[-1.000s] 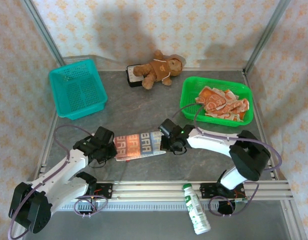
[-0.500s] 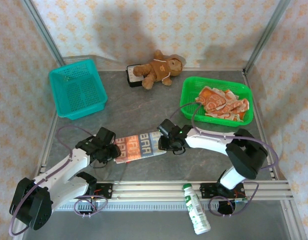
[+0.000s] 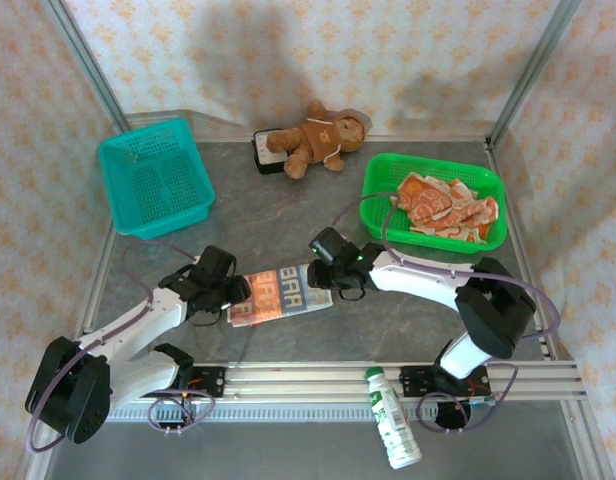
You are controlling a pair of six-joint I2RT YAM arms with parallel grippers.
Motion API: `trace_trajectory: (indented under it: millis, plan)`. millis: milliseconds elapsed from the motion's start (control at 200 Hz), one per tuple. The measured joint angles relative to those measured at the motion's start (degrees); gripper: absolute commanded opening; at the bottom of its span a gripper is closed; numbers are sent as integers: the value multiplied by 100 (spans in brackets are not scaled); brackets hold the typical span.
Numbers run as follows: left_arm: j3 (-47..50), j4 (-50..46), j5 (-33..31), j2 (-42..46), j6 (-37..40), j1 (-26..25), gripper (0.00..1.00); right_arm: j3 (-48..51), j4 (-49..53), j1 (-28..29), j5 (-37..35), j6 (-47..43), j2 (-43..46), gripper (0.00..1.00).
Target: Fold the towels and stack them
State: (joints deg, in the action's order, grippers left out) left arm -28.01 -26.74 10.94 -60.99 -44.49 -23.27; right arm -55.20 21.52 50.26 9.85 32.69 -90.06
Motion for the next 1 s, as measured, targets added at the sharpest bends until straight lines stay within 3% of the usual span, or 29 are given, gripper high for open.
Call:
trace_trajectory:
  millis: [390, 555, 741, 866, 996]
  plan:
    - [37, -35, -289, 79, 0, 0, 54, 0, 9, 0, -2, -42, -22, 46]
    - [-157, -496, -568, 142, 129, 31, 55, -11, 11, 0, -9, -59, -20, 49]
    - [-1204, -828, -682, 157, 518, 793, 60, -107, 76, 0, -160, -129, 125, 73]
    - [-2197, -929, -702, -264, 918, 1495, 81, -195, 120, 0, -317, -116, 367, 99]
    - [-3241, -977, -765, -1082, 1392, 1880, 89, -343, 166, 0, -535, -151, 535, 99]
